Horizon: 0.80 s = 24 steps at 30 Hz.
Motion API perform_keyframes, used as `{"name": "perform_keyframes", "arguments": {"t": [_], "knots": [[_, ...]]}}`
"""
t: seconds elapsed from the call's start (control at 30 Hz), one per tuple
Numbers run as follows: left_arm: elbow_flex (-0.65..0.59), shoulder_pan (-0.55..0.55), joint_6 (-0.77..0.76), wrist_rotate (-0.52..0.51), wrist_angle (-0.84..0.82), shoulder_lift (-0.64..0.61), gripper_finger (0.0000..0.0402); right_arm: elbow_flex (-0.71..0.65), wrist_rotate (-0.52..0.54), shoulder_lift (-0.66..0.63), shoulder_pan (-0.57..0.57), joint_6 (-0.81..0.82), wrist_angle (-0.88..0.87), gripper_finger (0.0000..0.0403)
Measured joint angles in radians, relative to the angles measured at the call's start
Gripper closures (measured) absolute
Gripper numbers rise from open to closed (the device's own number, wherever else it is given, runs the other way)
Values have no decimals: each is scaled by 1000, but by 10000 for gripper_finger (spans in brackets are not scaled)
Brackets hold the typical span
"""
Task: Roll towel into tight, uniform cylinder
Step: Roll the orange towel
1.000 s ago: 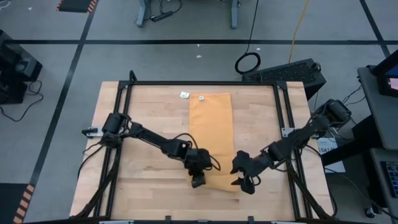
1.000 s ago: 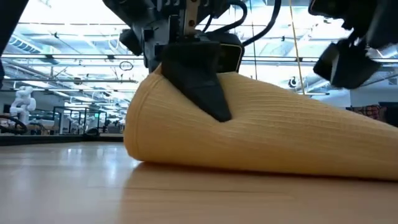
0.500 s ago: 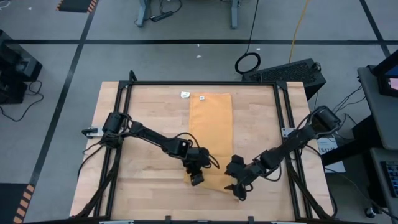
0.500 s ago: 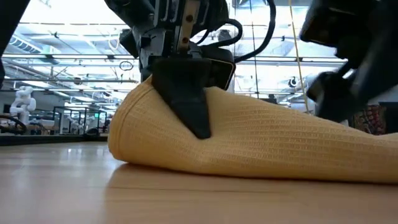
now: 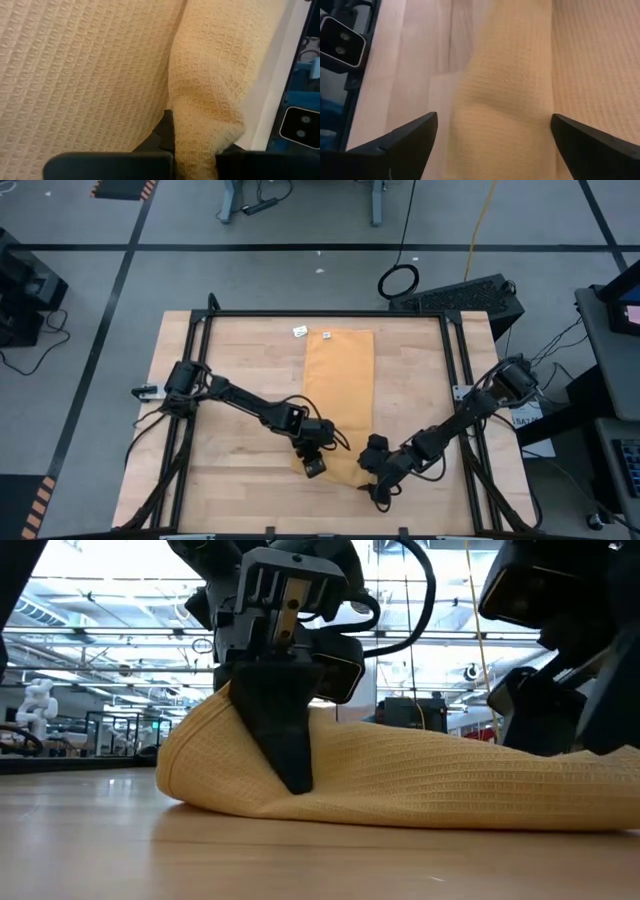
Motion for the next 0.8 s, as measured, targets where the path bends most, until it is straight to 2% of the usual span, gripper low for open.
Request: {"name": "perform_keyframes", "arguments": {"t": [0.33,0.43,0.6,0.7,0.8], "knots": [[0,-5,-62,9,7,0,371,43,6,79,0,-6,-1,26],[0,-12,-56,10,9,0,369,57,25,91,0,-7,-3,43],[0,-25,-16,62,14,-19,354,58,13,91,-8,18,-14,137],[1,-30,28,130,-24,-60,313,58,-14,91,-8,24,-13,204],[1,-32,61,128,-133,-109,255,58,-28,91,-8,43,-13,262]]}}
